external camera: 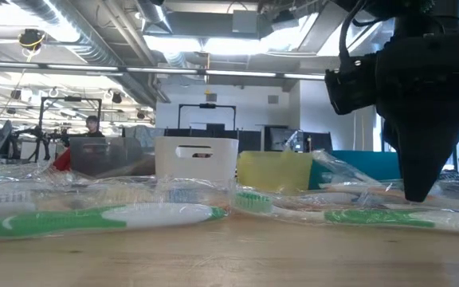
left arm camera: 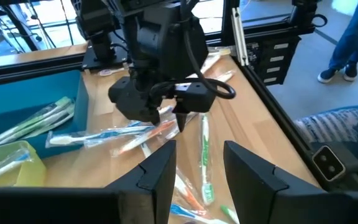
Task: Pick & Place Toothbrushes
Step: Put the orange toothbrush into the black bin
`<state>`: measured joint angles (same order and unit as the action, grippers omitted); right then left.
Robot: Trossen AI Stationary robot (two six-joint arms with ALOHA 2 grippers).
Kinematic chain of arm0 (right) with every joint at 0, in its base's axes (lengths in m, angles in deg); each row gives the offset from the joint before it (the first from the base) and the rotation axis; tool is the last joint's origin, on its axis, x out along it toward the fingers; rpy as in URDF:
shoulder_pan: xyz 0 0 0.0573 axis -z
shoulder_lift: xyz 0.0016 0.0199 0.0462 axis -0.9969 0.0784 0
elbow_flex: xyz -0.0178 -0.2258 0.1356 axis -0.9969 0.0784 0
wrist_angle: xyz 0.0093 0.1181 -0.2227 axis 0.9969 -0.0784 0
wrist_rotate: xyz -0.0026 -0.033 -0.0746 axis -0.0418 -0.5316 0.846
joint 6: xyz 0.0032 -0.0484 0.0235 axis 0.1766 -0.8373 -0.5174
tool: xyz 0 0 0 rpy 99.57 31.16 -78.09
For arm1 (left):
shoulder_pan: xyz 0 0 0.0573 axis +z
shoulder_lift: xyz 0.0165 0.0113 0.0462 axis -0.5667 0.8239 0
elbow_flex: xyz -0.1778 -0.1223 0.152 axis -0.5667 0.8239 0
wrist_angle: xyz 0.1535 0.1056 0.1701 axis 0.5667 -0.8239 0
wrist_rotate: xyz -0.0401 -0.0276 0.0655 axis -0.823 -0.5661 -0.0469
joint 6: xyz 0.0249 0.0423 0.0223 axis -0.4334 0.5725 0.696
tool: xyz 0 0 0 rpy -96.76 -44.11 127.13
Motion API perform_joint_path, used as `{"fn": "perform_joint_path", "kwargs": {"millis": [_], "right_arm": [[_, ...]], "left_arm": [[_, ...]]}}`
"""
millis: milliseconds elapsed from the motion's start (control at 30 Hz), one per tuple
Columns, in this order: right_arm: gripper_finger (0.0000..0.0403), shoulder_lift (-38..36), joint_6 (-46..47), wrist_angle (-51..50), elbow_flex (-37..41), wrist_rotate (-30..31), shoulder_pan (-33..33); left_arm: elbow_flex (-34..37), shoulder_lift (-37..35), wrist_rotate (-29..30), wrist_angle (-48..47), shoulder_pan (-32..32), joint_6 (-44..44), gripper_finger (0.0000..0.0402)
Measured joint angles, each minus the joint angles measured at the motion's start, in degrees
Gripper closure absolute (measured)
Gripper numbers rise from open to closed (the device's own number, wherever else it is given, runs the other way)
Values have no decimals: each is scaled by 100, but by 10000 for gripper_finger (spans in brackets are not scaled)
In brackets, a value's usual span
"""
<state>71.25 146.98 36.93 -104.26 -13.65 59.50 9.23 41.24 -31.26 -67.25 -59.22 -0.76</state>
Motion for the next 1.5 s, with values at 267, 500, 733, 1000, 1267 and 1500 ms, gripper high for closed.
{"fn": "perform_joint_path", "kwargs": {"millis": [267,500,733,1000,1267,1500], "right_arm": [[183,0,-24,-29,0,-254,52],[211,0,-133,-75,0,-279,188],[262,0,-127,-82,0,-288,247],[337,0,-121,-69,-2,-449,253],[378,0,-312,-69,-5,-520,260],[377,0,-484,-369,-376,-202,211]], "left_arm": [[0,0,124,-1,-82,21,272],[0,0,133,-3,-82,70,272],[0,11,133,-3,-82,87,272],[-2,411,98,5,-82,96,272],[-2,782,97,137,-58,107,272],[-2,840,85,217,-58,69,272]]}}
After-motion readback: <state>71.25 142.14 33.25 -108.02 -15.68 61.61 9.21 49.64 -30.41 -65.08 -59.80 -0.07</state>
